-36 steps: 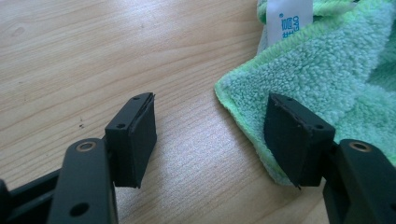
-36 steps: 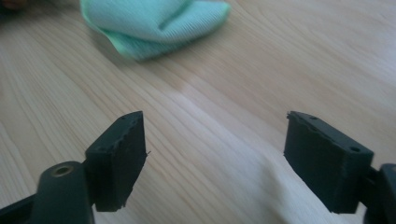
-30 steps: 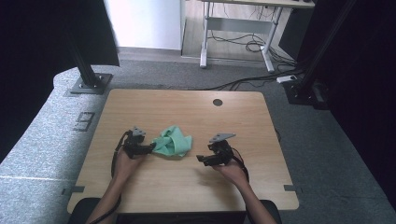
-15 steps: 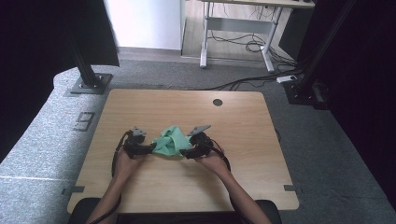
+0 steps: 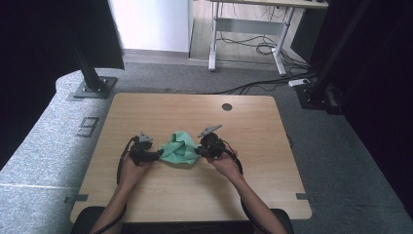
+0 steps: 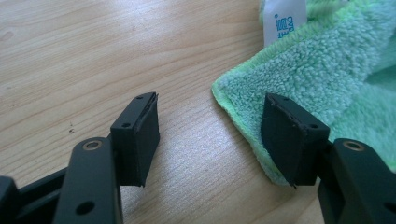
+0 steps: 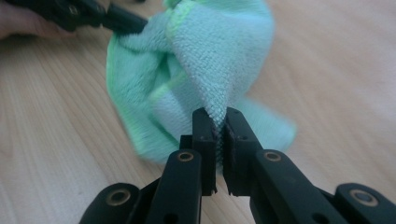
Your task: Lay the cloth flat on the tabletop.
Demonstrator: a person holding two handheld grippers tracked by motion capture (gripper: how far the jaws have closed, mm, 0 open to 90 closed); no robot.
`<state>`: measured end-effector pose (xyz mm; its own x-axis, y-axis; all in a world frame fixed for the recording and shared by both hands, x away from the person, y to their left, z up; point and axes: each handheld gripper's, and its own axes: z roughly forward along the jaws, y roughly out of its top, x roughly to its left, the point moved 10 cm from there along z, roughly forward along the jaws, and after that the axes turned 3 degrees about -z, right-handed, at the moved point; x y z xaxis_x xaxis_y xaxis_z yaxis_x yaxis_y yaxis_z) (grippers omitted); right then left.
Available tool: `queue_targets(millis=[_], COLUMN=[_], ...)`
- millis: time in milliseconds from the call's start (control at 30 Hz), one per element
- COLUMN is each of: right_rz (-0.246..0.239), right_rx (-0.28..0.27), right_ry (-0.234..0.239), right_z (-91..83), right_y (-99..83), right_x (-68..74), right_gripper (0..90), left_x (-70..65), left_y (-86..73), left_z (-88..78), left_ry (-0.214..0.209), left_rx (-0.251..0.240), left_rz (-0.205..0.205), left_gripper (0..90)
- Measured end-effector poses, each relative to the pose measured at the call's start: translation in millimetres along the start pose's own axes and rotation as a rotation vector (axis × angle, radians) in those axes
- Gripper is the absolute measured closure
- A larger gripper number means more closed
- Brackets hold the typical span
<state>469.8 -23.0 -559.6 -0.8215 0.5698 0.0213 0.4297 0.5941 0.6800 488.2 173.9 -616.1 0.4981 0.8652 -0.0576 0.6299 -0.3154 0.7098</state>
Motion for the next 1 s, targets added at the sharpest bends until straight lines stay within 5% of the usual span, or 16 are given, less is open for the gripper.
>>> queue_targets(millis=[200,233,333,467,533,567,767,867,1000], right_rz=[-0.005,0.008,0.038,0.111,0.139,0.165,0.174,0.14,0.096], right_rx=[-0.022,-0.019,-0.008,0.05,0.067,0.068,0.025,-0.014,-0.003], right_ry=[-0.073,-0.101,-0.118,-0.128,-0.125,-0.131,-0.156,-0.137,-0.102], right_z=[-32.0,-35.9,-34.6,-15.4,-7.1,-1.3,-14.2,-25.4,-19.2], right_y=[11.7,10.4,5.2,-25.0,-38.9,-49.9,-45.7,-28.8,-23.4], right_x=[-17.8,-30.9,-42.8,-66.7,-72.7,-77.7,-83.9,-75.4,-61.8], right_gripper=[83.7,83.6,83.3,80.8,74.4,63.2,55.0,58.0,60.8], left_x=[0.0,-0.1,-0.3,-0.7,-0.8,-0.9,-0.7,-0.5,-0.6], left_y=[0.0,0.0,0.0,0.0,-0.1,-0.1,-0.2,-0.2,-0.2], left_z=[0.0,0.1,0.2,0.2,0.3,0.4,0.7,0.8,0.8], left_ry=[0.0,-0.001,-0.003,-0.009,-0.01,-0.009,-0.006,-0.004,-0.004], left_rx=[0.0,0.0,0.0,0.002,0.002,0.002,0.006,0.006,0.006], left_rz=[0.0,0.0,0.001,0.004,0.005,0.006,0.006,0.004,0.005], left_gripper=[37.3,37.2,36.6,35.7,35.5,35.2,32.5,31.8,31.5])
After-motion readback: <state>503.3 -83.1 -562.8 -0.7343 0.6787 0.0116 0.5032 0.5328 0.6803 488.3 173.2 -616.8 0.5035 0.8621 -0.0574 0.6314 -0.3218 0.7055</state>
